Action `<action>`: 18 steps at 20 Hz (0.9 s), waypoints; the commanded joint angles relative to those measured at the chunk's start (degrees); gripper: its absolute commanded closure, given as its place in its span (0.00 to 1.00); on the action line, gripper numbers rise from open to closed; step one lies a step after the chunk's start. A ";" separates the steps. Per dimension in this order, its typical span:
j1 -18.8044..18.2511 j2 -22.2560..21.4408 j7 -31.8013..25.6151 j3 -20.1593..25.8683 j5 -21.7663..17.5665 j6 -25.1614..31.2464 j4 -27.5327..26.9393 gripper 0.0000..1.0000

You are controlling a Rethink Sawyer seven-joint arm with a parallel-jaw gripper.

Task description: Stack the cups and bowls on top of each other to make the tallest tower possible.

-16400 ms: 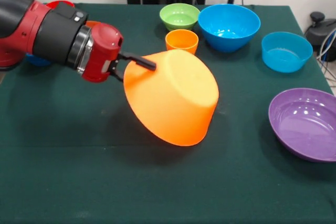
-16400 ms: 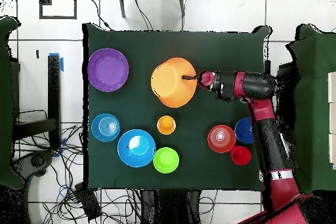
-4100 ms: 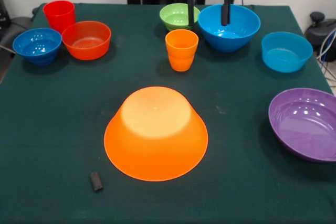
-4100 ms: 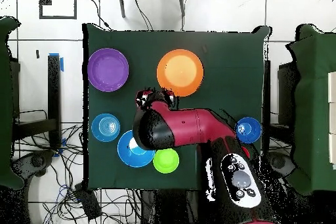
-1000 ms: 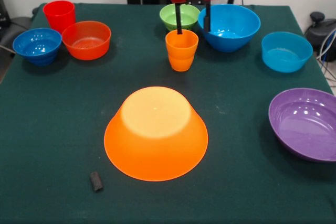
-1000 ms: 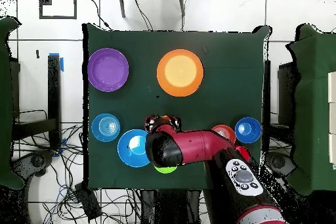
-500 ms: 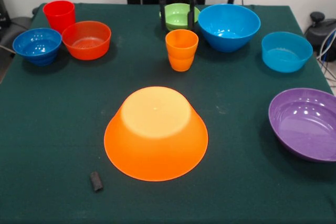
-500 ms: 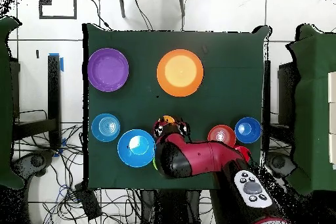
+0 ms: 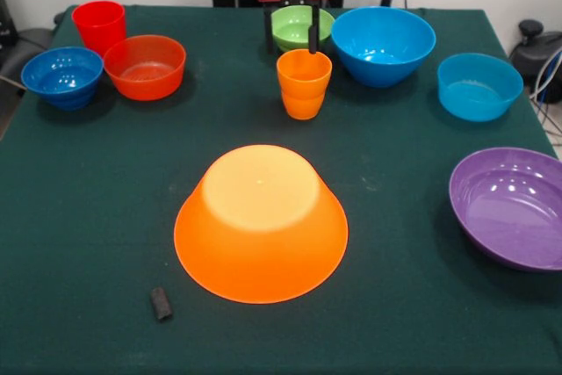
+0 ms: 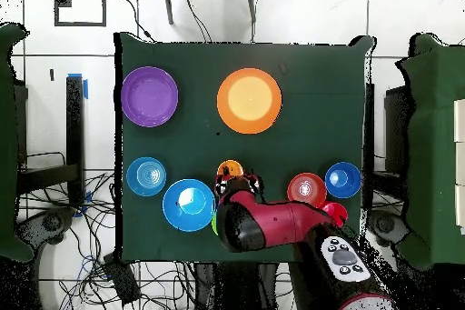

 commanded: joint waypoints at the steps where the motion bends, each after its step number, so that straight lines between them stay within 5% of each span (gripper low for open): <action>1: 2.13 1.85 4.32 -0.23 -2.59 0.37 -0.26 0.00; 18: -5.70 7.78 2.56 5.19 -6.75 0.44 -3.38 0.00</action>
